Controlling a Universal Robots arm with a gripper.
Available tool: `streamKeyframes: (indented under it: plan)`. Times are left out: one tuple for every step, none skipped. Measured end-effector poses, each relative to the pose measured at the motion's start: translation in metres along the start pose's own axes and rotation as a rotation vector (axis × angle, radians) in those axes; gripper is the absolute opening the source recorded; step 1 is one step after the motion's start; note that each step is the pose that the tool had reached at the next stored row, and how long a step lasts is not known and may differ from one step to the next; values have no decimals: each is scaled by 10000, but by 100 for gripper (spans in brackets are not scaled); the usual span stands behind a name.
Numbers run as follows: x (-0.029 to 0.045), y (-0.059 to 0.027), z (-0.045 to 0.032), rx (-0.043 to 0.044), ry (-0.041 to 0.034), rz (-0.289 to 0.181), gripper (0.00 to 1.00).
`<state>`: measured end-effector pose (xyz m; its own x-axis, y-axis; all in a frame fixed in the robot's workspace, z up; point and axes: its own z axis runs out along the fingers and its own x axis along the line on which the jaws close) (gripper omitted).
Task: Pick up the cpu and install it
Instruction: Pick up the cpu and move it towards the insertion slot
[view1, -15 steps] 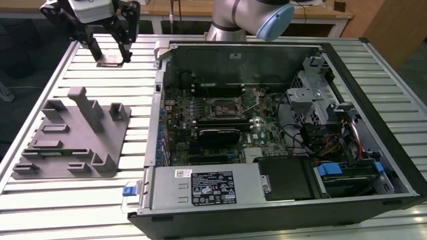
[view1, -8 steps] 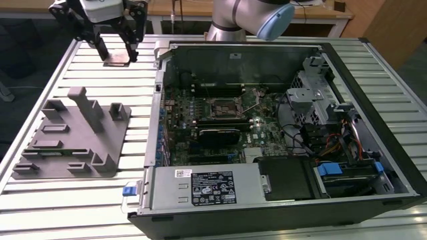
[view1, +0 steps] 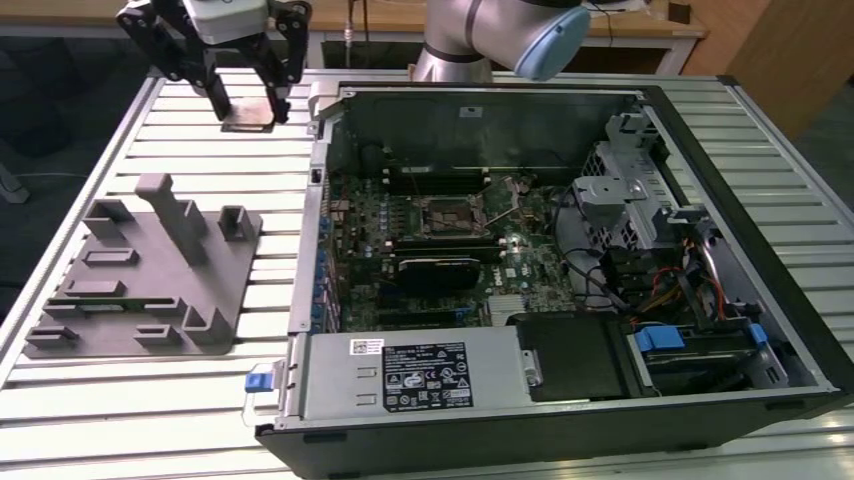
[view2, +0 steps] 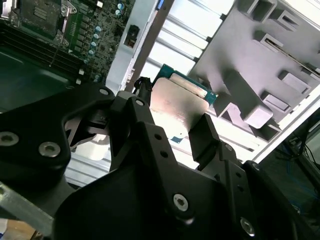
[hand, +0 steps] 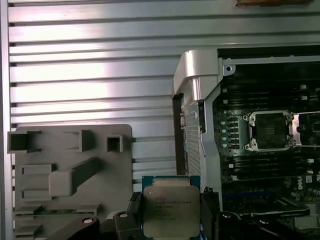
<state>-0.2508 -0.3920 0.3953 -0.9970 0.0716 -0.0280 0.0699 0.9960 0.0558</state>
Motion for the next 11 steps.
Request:
streamKeyframes:
  plan:
    - [-15,3,0,0,0,0,55]
    - [-30,5,1,1,0,1,55]
    - [-45,8,2,1,0,0,55]
    - [-59,11,2,0,0,1,55]
    - [-74,13,3,1,0,0,55]
    - [-88,16,3,1,0,0,55]
    - [-101,18,3,1,1,0,55]
    - [-115,21,4,0,0,0,55]
    - [-129,24,5,0,0,-1,55]
    - [-142,26,6,0,-1,0,55]
    - [-154,29,6,0,-1,0,55]
